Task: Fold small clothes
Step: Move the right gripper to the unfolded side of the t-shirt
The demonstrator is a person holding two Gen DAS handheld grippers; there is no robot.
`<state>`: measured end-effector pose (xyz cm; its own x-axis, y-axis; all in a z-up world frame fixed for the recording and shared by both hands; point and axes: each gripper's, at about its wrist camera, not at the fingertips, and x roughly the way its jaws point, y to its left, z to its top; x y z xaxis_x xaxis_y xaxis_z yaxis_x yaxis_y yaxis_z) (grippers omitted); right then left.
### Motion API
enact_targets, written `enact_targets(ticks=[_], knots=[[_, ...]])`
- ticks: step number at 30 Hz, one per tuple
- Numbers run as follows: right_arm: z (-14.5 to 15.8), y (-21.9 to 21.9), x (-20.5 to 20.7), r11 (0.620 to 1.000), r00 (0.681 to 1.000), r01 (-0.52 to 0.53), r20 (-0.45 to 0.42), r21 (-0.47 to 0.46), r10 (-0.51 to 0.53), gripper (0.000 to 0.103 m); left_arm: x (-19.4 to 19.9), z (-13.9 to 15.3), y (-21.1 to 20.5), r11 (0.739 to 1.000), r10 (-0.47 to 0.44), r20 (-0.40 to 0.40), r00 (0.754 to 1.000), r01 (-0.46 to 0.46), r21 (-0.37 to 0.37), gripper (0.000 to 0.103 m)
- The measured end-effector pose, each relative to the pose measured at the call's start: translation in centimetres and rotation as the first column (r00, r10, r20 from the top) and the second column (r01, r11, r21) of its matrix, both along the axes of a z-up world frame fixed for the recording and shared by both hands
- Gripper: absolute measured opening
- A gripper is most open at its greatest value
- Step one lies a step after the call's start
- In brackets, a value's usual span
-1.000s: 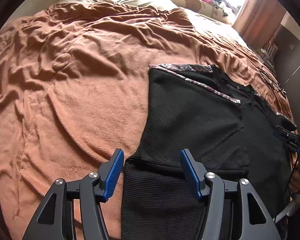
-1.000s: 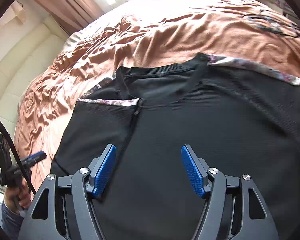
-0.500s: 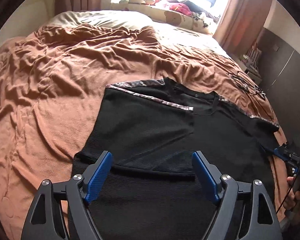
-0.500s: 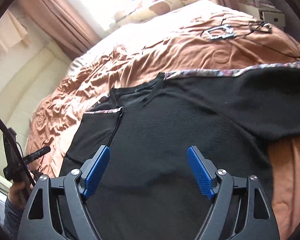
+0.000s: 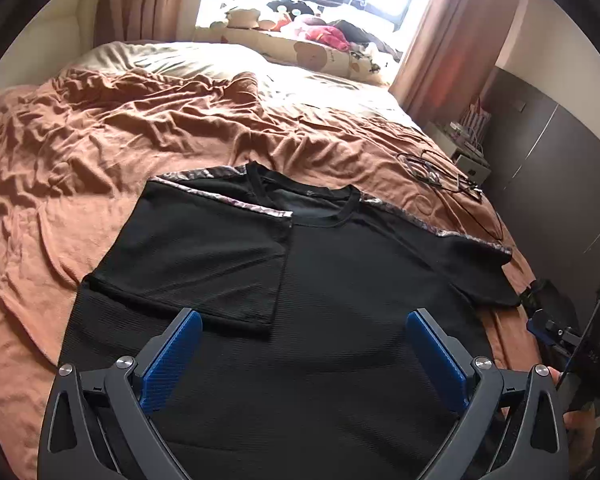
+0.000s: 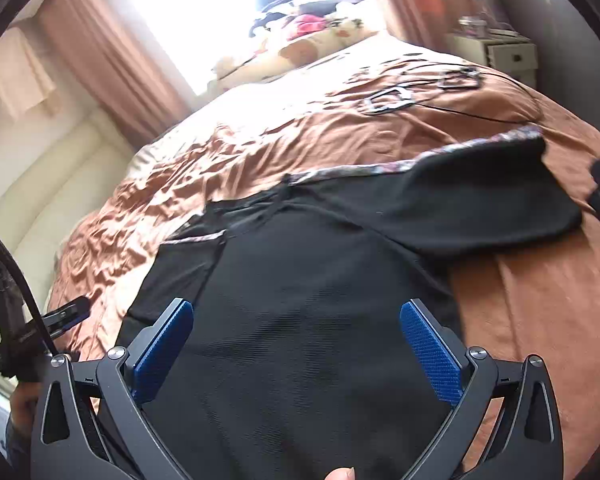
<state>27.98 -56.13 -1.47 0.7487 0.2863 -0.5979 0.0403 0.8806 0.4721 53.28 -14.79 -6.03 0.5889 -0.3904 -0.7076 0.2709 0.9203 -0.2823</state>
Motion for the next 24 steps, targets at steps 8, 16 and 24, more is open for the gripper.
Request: enact_targets(ticks=[8, 16, 24], knots=[[-0.8, -3.8, -1.9, 0.996, 0.997, 0.079, 0.0, 0.047, -0.079, 0.103, -2.0, 1.5, -3.8, 1.0, -0.007, 0.047, 0.999, 0.007, 0.0, 0.103], [-3.4, -7.4, -2.3, 0.978, 0.98, 0.192, -0.07, 0.084, -0.186, 0.103, -1.8, 0.7, -8.2, 0.998, -0.063, 0.032, 0.998, 0.063, 0.009, 0.102], [-4.8, -11.5, -2.4, 0.936, 0.95, 0.307, -0.109, 0.17, -0.292, 0.1, 0.3, -1.1, -12.2, 0.991, -0.133, -0.022, 0.991, 0.132, -0.016, 0.082]])
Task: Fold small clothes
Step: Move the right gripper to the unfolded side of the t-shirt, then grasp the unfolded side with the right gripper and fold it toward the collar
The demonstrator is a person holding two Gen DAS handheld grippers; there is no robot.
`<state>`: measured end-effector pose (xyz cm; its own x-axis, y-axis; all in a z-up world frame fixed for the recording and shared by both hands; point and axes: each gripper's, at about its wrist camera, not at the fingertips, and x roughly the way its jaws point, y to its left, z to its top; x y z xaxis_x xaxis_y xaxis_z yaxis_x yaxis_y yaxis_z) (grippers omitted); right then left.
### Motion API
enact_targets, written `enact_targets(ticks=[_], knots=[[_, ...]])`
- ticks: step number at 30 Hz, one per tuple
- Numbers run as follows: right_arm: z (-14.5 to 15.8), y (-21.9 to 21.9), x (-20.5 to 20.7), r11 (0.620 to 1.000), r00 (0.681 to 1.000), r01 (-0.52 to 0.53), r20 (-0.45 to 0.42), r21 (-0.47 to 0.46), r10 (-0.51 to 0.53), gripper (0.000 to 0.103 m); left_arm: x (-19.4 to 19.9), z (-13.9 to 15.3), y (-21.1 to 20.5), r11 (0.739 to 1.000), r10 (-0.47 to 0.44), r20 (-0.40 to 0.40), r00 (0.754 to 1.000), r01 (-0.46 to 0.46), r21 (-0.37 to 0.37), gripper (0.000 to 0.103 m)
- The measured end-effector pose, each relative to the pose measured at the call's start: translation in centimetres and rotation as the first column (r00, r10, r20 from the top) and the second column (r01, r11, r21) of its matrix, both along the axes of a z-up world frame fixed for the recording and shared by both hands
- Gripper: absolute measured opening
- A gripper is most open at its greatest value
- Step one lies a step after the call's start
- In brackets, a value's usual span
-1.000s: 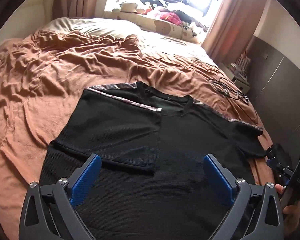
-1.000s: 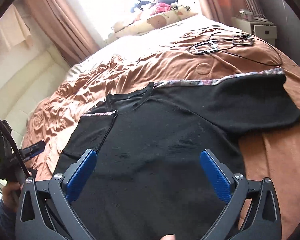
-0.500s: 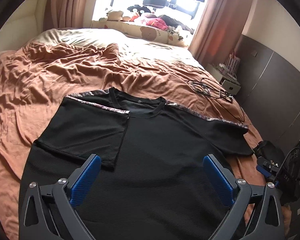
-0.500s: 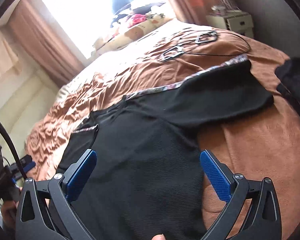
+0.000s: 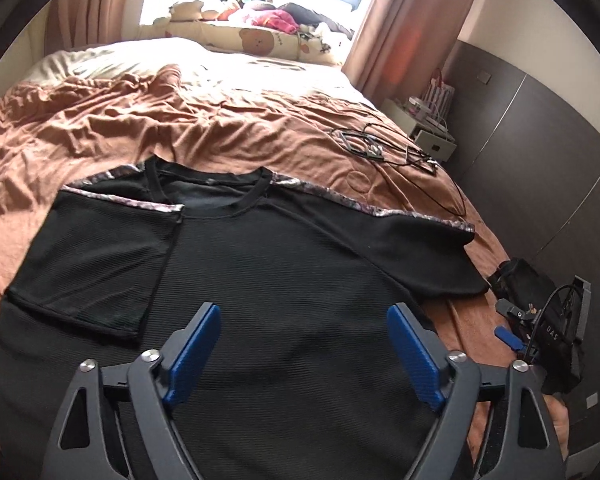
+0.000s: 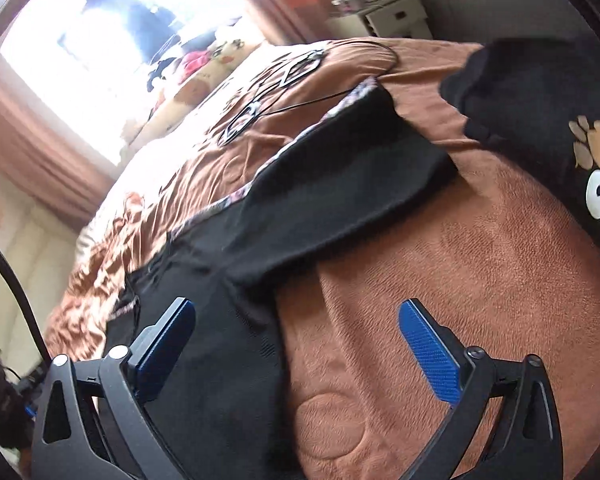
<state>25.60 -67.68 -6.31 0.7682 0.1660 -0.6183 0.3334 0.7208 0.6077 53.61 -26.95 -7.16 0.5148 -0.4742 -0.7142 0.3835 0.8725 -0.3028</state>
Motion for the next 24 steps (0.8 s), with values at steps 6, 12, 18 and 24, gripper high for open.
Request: enact_targets(ticks=[6, 12, 18, 24], knots=[[-2.6, -2.1, 1.3, 0.991, 0.999, 0.017, -0.039, 0.131, -0.012, 0.072, 1.7, -1.7, -3.0, 0.999, -0.049, -0.039, 0.998, 0.049, -0.002, 0.069], [-3.7, -3.9, 2.7, 0.977, 0.998, 0.054, -0.035, 0.204, -0.048, 0.063, 3.2, -3.1, -5.4, 0.993, -0.12, -0.068, 0.991, 0.119, -0.01, 0.059], [-4.4, -4.8, 4.9, 0.973, 0.994, 0.096, -0.065, 0.209, -0.084, 0.048, 5.3, -4.6, -7.9, 0.989, -0.147, -0.092, 0.985, 0.148, -0.002, 0.048], [-4.3, -3.6, 7.2, 0.988, 0.992, 0.103, -0.078, 0.118, -0.094, 0.033, 7.1, -6.8, -10.5, 0.985, -0.172, -0.121, 0.978, 0.174, 0.007, 0.028]])
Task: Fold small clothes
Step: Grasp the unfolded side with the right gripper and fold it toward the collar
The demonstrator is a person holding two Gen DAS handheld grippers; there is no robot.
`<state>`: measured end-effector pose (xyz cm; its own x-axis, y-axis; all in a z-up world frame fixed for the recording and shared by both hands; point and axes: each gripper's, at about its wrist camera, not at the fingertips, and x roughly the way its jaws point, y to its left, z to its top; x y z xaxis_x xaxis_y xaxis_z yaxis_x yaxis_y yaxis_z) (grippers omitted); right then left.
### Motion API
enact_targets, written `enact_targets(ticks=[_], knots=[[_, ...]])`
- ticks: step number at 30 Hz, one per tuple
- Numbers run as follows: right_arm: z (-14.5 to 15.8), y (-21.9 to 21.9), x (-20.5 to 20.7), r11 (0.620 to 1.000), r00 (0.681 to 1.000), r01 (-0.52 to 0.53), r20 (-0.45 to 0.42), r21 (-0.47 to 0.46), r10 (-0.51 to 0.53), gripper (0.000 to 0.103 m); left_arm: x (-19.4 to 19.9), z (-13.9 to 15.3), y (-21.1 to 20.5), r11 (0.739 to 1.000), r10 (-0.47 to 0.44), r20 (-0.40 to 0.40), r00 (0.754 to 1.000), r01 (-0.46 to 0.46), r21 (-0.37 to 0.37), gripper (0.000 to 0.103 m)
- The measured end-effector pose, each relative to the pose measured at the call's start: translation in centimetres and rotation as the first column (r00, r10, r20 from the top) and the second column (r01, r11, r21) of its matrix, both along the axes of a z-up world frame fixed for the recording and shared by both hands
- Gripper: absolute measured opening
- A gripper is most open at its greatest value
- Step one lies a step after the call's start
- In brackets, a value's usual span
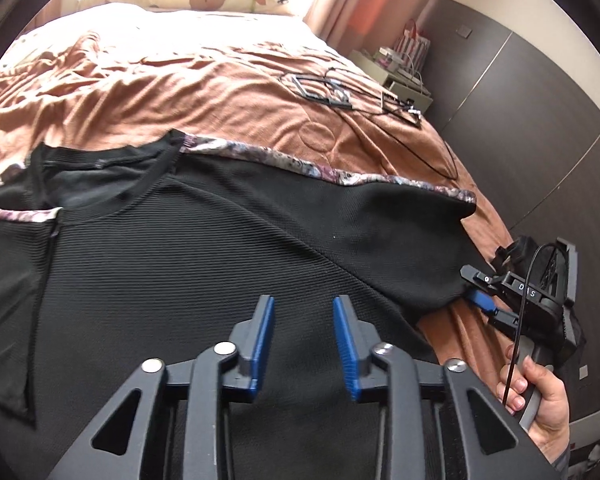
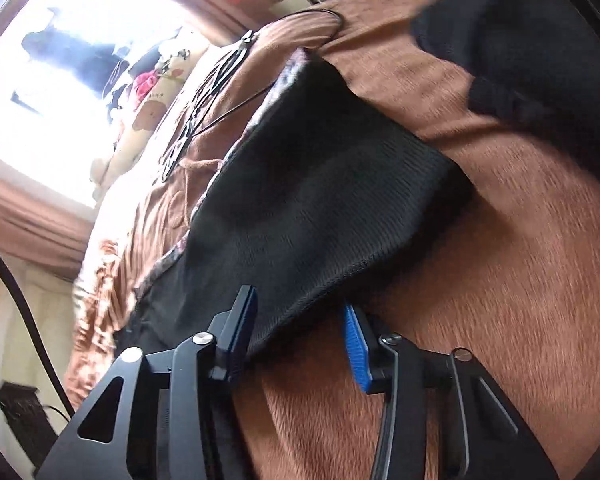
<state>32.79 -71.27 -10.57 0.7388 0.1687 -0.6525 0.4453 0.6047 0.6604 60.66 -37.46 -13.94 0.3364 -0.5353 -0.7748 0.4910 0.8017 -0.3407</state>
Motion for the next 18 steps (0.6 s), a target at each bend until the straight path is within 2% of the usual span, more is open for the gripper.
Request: enact_targets(ticks=[1, 4, 11, 18], knots=[[0.3, 0.4, 0.5, 1.0, 1.0, -0.014, 0.002, -0.025, 0.014, 0.023, 0.3, -0.4, -0.5, 1.0, -0.006, -0.01, 1.0, 0.006, -0.001, 0.024], [0.8, 0.8, 1.6, 0.997, 0.999, -0.039, 0.029, -0.064, 0.041, 0.007, 0.9, -1.4, -1.7, 1.0, -0.02, -0.04, 0.999, 0.019, -0.016, 0.018], [3.8, 1.6, 2.5, 0.986, 0.985, -0.074, 0.144, -0.147, 0.096, 0.004, 2.0, -3.4, -4.3, 0.998, -0.051, -0.079, 0.996, 0.049, -0.026, 0.015], [3.6, 0.9, 2.3, 0.985, 0.977, -0.088, 0.182, -0.146, 0.114, 0.004, 2.9, -4.9, -6.9, 0.995, -0.09, -0.123, 0.988, 0.084, -0.054, 0.014]])
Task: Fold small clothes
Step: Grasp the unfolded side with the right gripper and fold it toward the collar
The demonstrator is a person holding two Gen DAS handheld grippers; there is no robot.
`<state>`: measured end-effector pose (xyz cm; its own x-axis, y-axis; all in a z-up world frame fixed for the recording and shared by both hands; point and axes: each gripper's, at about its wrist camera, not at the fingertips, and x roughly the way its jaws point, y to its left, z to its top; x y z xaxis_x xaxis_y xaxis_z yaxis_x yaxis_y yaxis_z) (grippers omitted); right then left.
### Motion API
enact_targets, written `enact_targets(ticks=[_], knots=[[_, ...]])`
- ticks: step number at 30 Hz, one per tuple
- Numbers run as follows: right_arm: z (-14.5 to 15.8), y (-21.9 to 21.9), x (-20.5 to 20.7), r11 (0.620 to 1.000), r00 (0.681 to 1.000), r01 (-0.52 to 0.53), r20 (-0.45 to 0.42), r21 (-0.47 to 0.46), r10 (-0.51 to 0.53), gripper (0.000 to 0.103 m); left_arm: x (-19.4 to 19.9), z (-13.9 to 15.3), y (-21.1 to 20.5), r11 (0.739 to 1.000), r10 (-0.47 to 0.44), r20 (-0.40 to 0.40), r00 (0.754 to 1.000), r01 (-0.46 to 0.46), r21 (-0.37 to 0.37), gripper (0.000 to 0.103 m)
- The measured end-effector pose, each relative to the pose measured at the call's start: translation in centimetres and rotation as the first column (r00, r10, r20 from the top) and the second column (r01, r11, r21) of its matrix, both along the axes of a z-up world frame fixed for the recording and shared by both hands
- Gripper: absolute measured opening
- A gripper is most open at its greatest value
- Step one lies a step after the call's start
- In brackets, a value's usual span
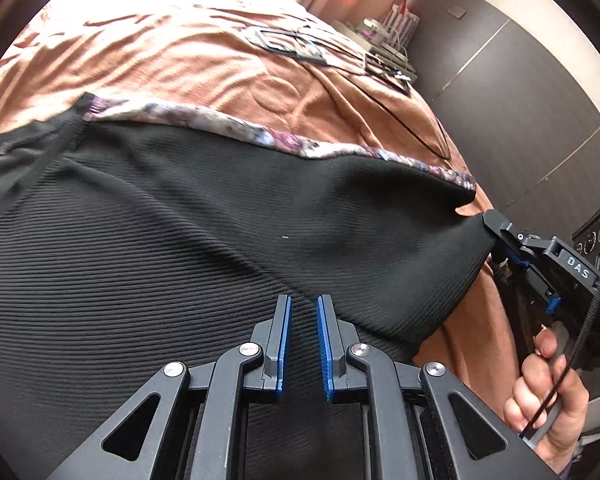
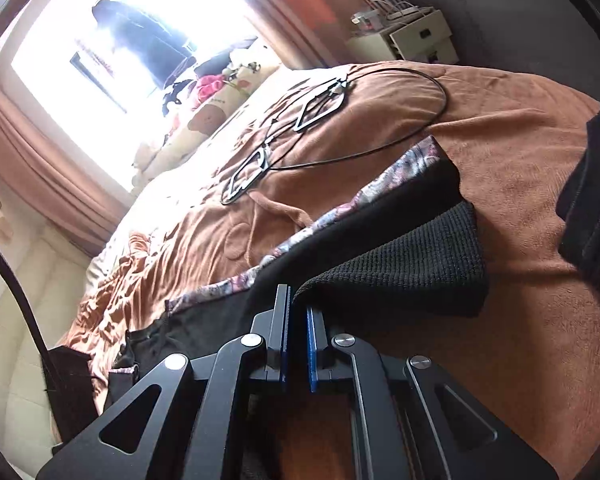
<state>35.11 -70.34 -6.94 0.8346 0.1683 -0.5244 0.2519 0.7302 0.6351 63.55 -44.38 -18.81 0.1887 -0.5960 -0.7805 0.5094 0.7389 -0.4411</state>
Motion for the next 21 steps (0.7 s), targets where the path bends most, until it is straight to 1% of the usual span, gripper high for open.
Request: enact_targets(ticks=[2, 5, 8, 11, 15, 17, 19, 21], knots=[[-0.2, -0.2, 0.1, 1.0, 1.0, -0.008, 0.007, 0.01, 0.008, 0.004, 0.0, -0.5, -1.0, 1.0, -0.023, -0.017, 1.0, 0.023, -0.002, 0.012], [-0.1, 0.2, 0.1, 0.999, 0.999, -0.038, 0.039, 0.017, 0.037, 0.004, 0.1, -1.0, -2.2, 0.999, -0.048, -0.043, 0.998, 0.047, -0.02, 0.012], [0.2, 0.3, 0.0, 0.997, 0.996, -0.063, 0.069, 0.035, 0.06, 0.004, -0.1, -1.3, -3.0, 0.999, -0.043, -0.073, 0.996, 0.042, -0.027, 0.011], [0.7, 1.0, 0.0, 0.995, 0.991, -0.099, 0.097, 0.025, 0.096, 0.002, -0.1, -1.8, -3.0, 0.997, -0.028, -0.152, 0.988, 0.017, -0.078, 0.011], [0.8, 2.0, 0.2, 0.989, 0.983, -0.145, 0.123, 0.038, 0.14, 0.002, -0.5, -2.2, -3.1, 0.992, -0.03, -0.212, 0.977, 0.003, -0.128, 0.01], [0.7, 2.4, 0.4, 0.984, 0.978, -0.17, 0.13, 0.051, 0.162, 0.002, -0.5, -2.3, -2.9, 0.989, -0.032, -0.222, 0.975, -0.001, -0.148, 0.011], [0.6, 2.8, 0.4, 0.979, 0.973, -0.192, 0.139, 0.063, 0.182, 0.002, -0.3, -2.1, -2.5, 0.989, -0.029, -0.223, 0.974, -0.005, -0.15, 0.011], [0.7, 3.1, 0.5, 0.975, 0.969, -0.213, 0.143, 0.057, 0.203, 0.002, -0.1, -1.4, -1.7, 0.99, -0.022, -0.204, 0.979, -0.008, -0.141, 0.011]])
